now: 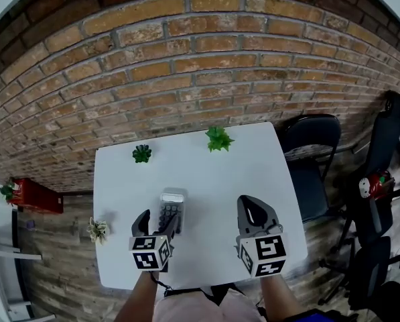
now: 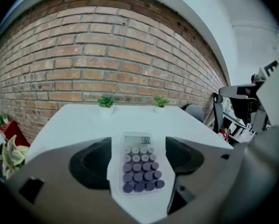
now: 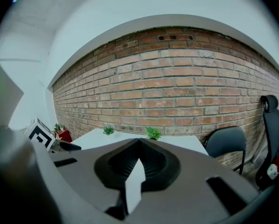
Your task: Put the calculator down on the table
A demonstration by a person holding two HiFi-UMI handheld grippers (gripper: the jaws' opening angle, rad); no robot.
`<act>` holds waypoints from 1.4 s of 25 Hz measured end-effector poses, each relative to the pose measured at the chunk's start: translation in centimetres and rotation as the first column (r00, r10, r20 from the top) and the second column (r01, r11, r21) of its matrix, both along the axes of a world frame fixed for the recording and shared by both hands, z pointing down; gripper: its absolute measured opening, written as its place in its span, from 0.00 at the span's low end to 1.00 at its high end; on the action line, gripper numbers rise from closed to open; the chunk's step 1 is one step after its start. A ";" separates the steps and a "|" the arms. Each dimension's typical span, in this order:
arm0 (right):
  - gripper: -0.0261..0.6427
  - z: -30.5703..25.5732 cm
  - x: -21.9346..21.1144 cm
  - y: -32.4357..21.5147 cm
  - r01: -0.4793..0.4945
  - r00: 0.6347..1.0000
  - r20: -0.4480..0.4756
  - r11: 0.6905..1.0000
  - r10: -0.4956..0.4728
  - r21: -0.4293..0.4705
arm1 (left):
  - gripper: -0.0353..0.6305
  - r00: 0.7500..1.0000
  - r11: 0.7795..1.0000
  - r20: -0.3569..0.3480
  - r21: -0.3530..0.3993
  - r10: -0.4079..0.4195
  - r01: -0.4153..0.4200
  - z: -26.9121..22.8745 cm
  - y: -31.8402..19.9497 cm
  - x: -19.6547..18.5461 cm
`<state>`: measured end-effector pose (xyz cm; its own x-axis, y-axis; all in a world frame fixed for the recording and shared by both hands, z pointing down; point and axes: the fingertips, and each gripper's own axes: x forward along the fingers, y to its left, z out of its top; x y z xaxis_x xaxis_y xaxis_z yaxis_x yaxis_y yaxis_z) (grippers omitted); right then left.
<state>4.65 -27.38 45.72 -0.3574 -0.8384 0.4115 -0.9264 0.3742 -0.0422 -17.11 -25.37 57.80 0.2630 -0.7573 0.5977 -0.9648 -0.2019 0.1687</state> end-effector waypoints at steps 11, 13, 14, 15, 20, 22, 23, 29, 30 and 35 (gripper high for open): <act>0.04 -6.2 -3.8 0.0 0.116 0.992 0.025 0.982 -0.121 0.152 | 0.58 0.999 0.917 -0.052 0.398 -0.005 0.026 -17.3 -0.7 0.8; 0.04 -7.9 -4.6 0.0 0.136 0.989 0.034 0.972 -0.145 0.189 | 0.57 0.998 0.878 -0.055 0.477 -0.010 0.035 -21.0 -0.4 0.8; 0.04 -8.8 -5.0 0.1 0.146 0.987 0.039 0.967 -0.157 0.208 | 0.55 0.998 0.856 -0.055 0.515 -0.016 0.042 -22.7 -0.1 0.8; 0.04 -9.7 -5.3 0.2 0.154 0.985 0.042 0.962 -0.168 0.227 | 0.50 0.998 0.833 -0.054 0.551 -0.024 0.049 -24.4 0.2 0.7; 0.04 -13.0 -6.2 0.3 0.182 0.979 0.031 0.935 -0.201 0.304 | 0.13 0.993 0.736 -0.023 0.670 -0.114 0.100 -30.0 1.7 -0.1; 0.04 -13.9 -6.4 0.3 0.189 0.978 0.025 0.925 -0.209 0.328 | 0.09 0.990 0.719 -0.010 0.687 -0.140 0.108 -30.8 1.9 -0.4; 0.04 -14.2 -6.5 0.3 0.191 0.977 0.024 0.922 -0.212 0.337 | 0.09 0.990 0.714 -0.008 0.691 -0.144 0.109 -31.0 1.9 -0.4; 0.04 -15.0 -6.5 0.8 0.209 0.975 0.001 0.908 -0.224 0.363 | 0.09 0.989 0.723 -0.018 0.681 -0.145 0.118 -30.5 2.1 -0.3; 0.04 -14.9 -6.6 0.8 0.212 0.974 -0.007 0.908 -0.225 0.362 | 0.09 0.989 0.724 -0.017 0.679 -0.144 0.117 -30.5 2.1 -0.2; 0.04 -14.8 -7.0 1.1 0.231 0.971 -0.021 0.904 -0.240 0.360 | 0.09 0.991 0.729 -0.011 0.676 -0.135 0.107 -30.3 2.2 0.1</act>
<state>-2.32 -26.30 30.89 -0.5685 -0.8178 0.0894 -0.8097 0.5755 0.1147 -17.00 -23.16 27.52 0.1295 -0.9888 -0.0749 -0.9916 -0.1297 -0.0021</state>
